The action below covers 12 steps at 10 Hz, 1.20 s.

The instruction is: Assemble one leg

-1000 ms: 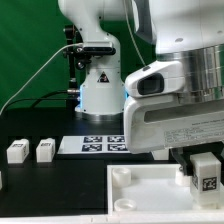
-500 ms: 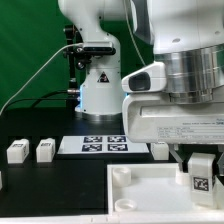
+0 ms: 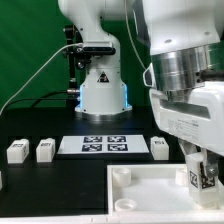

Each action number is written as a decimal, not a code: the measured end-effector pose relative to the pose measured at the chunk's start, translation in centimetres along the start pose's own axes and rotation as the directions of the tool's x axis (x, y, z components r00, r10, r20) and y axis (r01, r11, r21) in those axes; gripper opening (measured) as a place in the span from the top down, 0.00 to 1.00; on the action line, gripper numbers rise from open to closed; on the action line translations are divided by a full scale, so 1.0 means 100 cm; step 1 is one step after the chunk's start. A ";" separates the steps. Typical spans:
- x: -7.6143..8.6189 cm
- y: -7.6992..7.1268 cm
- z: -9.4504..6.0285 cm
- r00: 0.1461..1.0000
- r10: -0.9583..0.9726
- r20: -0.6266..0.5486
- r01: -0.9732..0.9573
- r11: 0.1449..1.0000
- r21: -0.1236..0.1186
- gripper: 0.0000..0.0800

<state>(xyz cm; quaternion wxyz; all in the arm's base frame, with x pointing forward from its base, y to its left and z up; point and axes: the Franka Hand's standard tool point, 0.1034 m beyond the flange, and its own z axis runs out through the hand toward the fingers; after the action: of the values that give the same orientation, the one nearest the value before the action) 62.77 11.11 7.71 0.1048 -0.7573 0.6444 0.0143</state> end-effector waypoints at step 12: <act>-0.010 -0.003 0.000 0.297 -0.954 0.034 0.953 0.294 -0.073 0.19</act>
Offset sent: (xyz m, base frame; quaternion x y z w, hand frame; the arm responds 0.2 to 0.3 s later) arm 0.0000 0.0000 0.0000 0.0000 0.0000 0.0000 1.0000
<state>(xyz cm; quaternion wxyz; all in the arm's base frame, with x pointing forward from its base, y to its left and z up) 62.88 12.15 7.89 0.0576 -0.9954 0.0698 -0.0312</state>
